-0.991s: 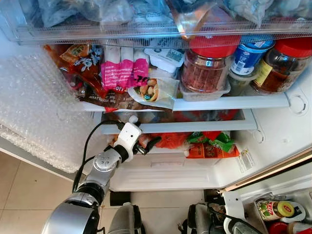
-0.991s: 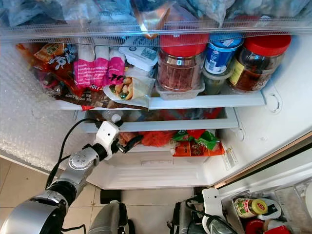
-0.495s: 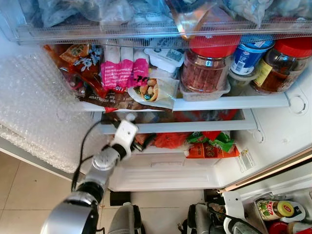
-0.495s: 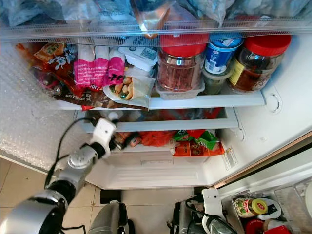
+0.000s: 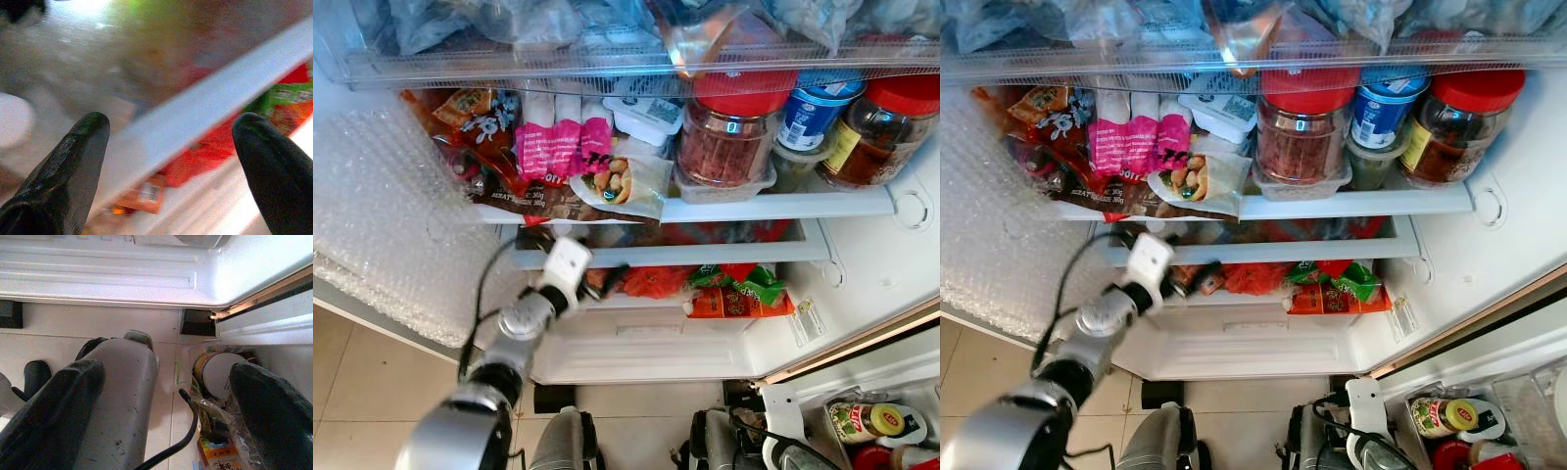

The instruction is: Restocking fridge

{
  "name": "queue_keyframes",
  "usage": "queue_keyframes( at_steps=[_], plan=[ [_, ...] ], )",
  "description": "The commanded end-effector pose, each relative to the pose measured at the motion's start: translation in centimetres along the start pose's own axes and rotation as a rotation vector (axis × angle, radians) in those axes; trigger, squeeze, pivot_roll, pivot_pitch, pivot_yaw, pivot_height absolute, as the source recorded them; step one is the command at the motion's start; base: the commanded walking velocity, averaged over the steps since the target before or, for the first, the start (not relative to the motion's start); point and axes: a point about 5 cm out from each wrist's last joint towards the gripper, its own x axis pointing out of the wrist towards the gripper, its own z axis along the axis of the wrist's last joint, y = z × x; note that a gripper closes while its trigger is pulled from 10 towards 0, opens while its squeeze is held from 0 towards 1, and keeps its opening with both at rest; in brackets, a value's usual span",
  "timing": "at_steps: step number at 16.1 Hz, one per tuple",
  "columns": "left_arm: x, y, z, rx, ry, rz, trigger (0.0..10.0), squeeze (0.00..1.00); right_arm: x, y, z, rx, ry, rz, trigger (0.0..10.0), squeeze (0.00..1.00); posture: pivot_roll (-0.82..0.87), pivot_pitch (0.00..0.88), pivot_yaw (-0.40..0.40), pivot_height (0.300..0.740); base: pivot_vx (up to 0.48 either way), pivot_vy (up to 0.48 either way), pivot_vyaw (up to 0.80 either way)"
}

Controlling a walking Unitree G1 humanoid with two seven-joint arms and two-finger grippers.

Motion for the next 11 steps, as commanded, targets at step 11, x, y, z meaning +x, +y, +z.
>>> queue_keyframes(
  at_steps=[11],
  plan=[
    [-5.2, 0.1, -1.6, 0.039, -0.086, 0.371, 10.0, 0.00, -0.8, -0.4, -4.0, -0.005, 0.183, -0.049, 10.0, 0.00, 0.01, 0.162, 0.055, 0.642, 0.000, 0.000, 0.00]
  ],
)
